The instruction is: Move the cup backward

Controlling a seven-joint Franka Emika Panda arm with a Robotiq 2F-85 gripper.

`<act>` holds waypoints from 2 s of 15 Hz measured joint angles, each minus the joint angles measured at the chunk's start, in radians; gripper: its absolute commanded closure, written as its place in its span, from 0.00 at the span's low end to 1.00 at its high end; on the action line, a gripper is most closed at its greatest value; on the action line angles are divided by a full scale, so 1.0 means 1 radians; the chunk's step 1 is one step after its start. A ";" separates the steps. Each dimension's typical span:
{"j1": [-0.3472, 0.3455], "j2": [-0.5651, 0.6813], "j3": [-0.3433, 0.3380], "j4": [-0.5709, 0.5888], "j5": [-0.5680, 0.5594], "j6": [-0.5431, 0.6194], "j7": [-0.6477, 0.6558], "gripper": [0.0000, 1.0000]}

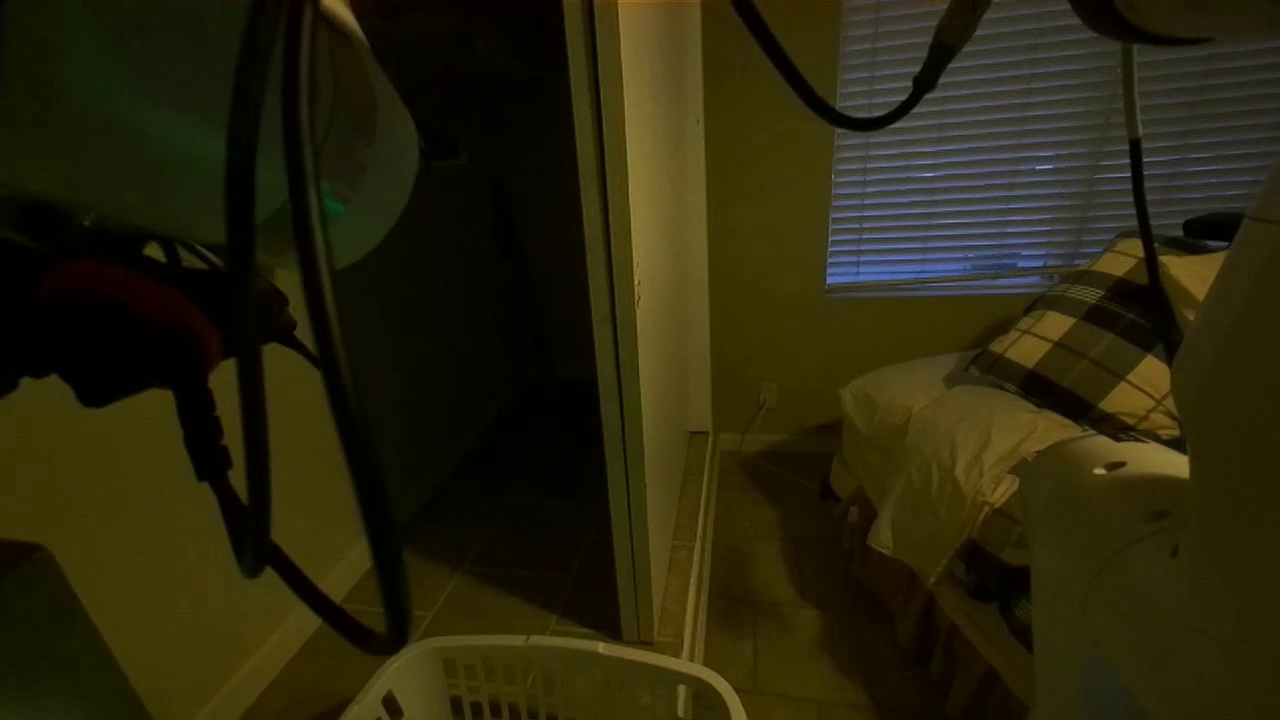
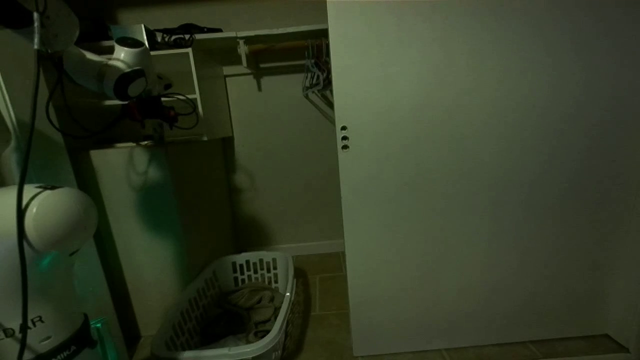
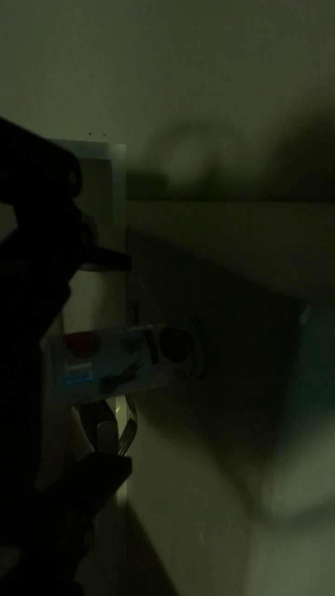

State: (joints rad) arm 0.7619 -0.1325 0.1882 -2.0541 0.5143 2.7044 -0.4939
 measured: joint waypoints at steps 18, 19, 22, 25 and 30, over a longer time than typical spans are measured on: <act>0.010 0.151 0.024 0.120 0.000 0.084 0.000 0.40; 0.010 0.154 0.024 0.123 0.000 0.084 0.000 0.47; 0.010 0.156 0.024 0.125 0.000 0.084 0.000 0.67; 0.010 0.156 0.024 0.125 -0.004 0.084 0.000 0.81; 0.010 0.156 0.023 0.126 -0.013 0.086 0.000 0.81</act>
State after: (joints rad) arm 0.7715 0.0232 0.2115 -1.9279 0.5008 2.7904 -0.4938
